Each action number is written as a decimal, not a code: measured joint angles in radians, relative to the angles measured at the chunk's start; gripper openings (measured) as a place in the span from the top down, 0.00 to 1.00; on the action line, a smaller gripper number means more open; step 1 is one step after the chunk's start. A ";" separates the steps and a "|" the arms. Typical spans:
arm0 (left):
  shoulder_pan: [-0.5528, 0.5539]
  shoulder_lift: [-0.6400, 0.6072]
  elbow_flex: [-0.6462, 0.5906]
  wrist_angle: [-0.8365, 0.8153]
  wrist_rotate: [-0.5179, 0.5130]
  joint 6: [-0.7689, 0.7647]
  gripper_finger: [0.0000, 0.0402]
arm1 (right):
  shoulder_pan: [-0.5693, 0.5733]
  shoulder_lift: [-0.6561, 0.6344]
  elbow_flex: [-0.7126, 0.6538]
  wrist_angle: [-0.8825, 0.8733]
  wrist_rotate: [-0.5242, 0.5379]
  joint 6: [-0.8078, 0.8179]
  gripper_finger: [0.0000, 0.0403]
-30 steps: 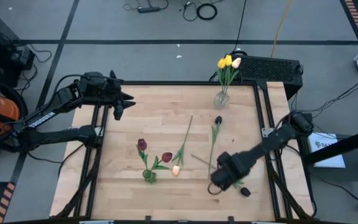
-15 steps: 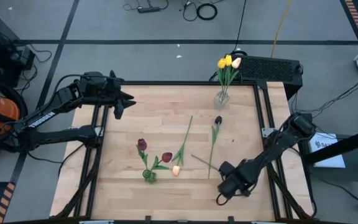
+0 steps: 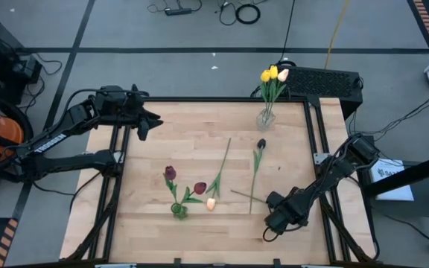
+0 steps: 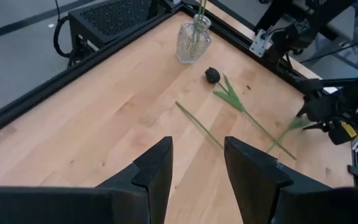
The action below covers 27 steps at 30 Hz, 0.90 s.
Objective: Sort flowers into vase by color
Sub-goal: Put the bottom black flower into the vase
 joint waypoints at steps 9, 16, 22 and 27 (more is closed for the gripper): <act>0.000 0.000 0.000 -0.007 -0.007 -0.059 0.62 | 0.000 0.001 0.001 -0.026 0.027 -0.230 0.54; 0.000 0.003 0.000 -0.056 -0.049 0.075 0.62 | 0.001 0.002 0.000 0.012 0.012 -0.367 0.85; 0.000 0.005 0.000 -0.054 -0.054 0.040 0.62 | 0.002 0.011 0.053 -0.089 -0.134 -0.369 0.97; 0.000 0.021 0.000 -0.010 -0.044 0.003 0.62 | -0.021 0.008 0.258 -0.381 -0.138 -0.453 0.99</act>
